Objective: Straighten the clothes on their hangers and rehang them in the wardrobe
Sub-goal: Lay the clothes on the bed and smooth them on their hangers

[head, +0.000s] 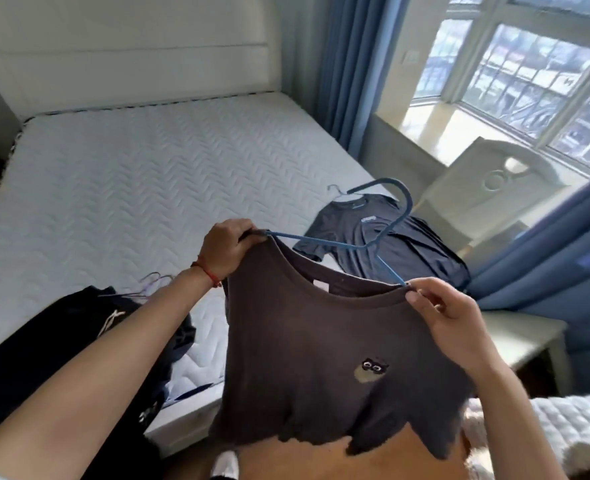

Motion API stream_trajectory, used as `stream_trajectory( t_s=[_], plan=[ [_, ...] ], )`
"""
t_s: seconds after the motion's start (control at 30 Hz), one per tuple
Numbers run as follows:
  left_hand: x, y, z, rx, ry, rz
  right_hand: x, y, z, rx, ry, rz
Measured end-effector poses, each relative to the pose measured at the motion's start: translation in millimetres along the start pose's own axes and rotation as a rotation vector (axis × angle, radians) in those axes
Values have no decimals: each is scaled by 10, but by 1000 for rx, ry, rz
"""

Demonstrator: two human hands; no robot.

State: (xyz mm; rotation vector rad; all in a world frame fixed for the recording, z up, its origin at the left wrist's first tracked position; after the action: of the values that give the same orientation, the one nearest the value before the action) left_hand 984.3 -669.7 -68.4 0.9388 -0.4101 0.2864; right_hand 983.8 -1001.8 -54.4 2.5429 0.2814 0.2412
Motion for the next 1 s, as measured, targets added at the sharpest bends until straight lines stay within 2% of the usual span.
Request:
stream_trajectory(
  t_s=[0.13, 0.27, 0.53, 0.67, 1.0],
  plan=[
    [70, -74, 195, -83, 64, 129, -3, 503, 373, -120, -44, 92],
    [106, -93, 174, -91, 122, 173, 89, 808, 695, -237, -68, 226],
    [222, -168, -326, -89, 247, 282, 970, 647, 787, -346, 24, 320],
    [360, -216, -675, 18, 298, 352, 1696, 409, 754, -372, 52, 261],
    [773, -303, -1366, 202, 437, 363, 3168, -307, 840, -368, 100, 35]
  ],
)
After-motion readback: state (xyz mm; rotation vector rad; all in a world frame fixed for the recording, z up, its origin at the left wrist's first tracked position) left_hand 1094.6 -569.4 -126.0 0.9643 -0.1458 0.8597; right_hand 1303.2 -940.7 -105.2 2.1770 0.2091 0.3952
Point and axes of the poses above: each hand's wrist, its own x-axis towards the middle knuckle, its own y-axis out of the back of the hand, z = x × y, the point moved 8 cm from there along x, towards the middle knuckle, and after that the axes turned 6 degrees about -y, right-handed, at the moved point
